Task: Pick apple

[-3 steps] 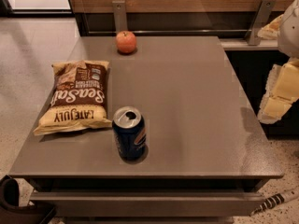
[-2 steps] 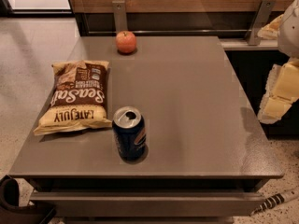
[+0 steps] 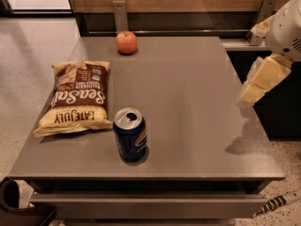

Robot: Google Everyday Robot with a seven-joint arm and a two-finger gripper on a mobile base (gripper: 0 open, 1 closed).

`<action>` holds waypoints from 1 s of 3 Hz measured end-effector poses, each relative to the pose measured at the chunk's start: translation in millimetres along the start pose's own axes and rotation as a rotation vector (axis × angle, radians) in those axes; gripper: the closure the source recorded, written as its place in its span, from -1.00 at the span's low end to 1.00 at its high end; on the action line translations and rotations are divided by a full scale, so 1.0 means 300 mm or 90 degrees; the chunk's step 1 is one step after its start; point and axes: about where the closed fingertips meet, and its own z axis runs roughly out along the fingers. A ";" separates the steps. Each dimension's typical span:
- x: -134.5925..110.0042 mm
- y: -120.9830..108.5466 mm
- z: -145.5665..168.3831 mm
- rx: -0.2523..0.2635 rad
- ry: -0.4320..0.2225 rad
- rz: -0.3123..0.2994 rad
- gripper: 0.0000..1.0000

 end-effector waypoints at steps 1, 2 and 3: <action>-0.130 -0.147 0.150 0.024 -0.167 0.068 -1.00; -0.302 -0.318 0.236 0.079 -0.326 0.109 -1.00; -0.434 -0.421 0.272 0.126 -0.420 0.128 -1.00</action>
Offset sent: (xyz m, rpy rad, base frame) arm 0.2098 0.0537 0.0475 0.6739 -0.5322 -0.1432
